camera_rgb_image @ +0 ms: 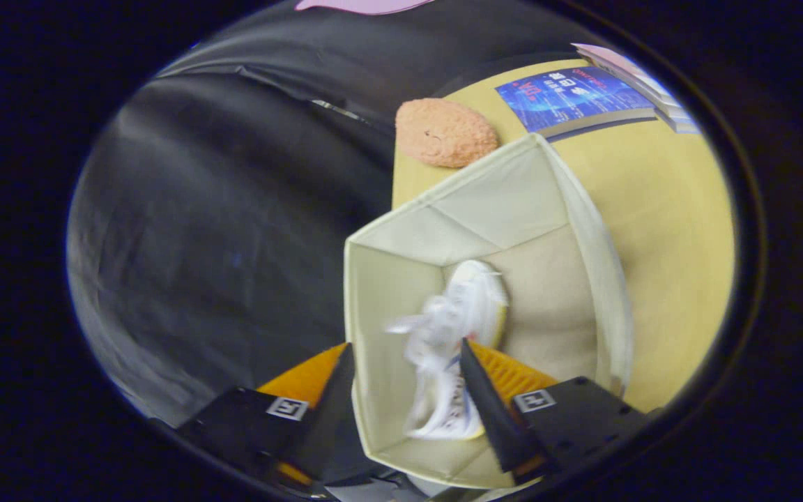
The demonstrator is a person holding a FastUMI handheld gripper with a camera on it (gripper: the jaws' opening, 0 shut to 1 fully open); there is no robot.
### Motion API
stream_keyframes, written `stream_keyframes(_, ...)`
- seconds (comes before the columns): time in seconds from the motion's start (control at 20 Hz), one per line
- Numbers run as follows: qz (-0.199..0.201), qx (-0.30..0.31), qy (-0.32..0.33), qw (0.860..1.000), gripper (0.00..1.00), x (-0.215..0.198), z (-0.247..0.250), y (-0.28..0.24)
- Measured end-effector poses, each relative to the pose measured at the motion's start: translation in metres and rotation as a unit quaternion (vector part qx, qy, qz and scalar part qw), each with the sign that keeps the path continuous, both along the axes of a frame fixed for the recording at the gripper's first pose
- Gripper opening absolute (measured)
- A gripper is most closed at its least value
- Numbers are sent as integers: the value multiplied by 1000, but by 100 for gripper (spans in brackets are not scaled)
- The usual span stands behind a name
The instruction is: Open the storage box then place both shoes into the box .Put the left shoe in first, then the right shoe, with the right side of both shoes facing outward in a uniform manner.
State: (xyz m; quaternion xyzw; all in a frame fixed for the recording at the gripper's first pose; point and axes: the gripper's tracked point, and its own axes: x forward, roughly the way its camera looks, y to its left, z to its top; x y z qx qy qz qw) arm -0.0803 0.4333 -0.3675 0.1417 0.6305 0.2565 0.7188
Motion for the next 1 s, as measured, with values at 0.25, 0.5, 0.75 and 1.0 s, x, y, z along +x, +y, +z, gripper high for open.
stream_keyframes(0.25, 0, 37, -22, 999, 100, 0, 37, -6)
stream_keyframes(0.5, -12, 60, -52, 997, 99, 9, 84, -45)
stream_keyframes(0.75, -38, 25, -117, 992, 99, 36, 117, -126)
stream_keyframes(1.0, -80, -39, -147, 985, 100, 57, 117, -234)
